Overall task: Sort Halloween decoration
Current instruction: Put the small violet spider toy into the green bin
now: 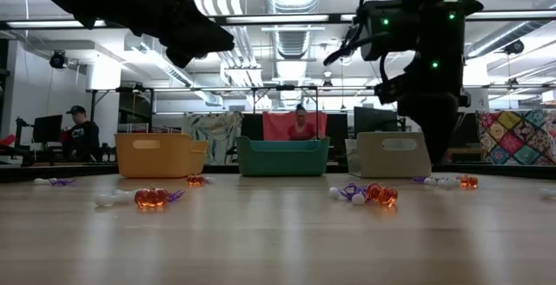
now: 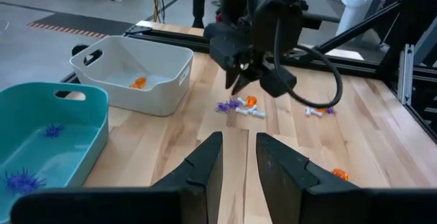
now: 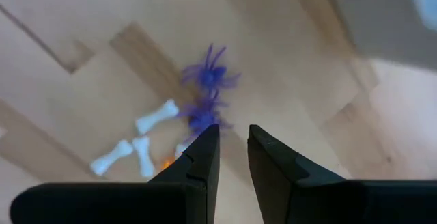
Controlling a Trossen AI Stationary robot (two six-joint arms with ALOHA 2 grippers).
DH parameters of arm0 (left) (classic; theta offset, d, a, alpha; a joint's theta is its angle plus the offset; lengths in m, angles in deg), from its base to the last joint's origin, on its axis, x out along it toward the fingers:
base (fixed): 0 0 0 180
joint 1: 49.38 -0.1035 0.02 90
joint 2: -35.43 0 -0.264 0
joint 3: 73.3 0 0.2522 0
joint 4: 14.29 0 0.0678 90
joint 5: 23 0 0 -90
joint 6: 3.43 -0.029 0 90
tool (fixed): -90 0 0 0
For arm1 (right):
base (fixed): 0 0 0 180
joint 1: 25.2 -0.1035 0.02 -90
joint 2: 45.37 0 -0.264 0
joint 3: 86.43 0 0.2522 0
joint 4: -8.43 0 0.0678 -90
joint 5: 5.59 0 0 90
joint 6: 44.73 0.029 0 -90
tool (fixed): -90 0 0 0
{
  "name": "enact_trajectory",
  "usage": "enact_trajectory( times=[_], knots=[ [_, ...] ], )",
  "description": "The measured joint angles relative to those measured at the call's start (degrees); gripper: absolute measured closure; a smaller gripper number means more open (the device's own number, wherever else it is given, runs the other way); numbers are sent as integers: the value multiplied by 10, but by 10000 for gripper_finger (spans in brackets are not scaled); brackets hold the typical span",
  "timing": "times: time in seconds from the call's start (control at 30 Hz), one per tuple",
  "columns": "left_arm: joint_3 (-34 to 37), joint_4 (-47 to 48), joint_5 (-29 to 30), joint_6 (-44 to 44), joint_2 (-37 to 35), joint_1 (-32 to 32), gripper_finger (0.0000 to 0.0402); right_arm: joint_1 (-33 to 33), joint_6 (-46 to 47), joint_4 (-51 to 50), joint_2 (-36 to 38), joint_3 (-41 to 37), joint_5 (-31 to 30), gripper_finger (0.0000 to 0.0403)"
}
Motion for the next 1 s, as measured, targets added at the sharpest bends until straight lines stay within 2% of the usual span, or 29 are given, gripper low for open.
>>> enact_trajectory(
  times=[0.3, 0.57, 0.77, 1.0],
  knots=[
    [-3, -24, 0, 0, 37, 0, 329, 2, -5, 58, 0, 0, -64, 335],
    [-3, -56, 0, -1, 63, 0, 329, 2, 32, 63, 0, -12, -63, 335],
    [-3, -61, 0, -9, 65, 0, 329, 2, 109, 74, 0, -41, -58, 335],
    [-3, -65, 0, -11, 65, 0, 329, 2, 117, 132, 0, -53, -58, 335]
  ],
)
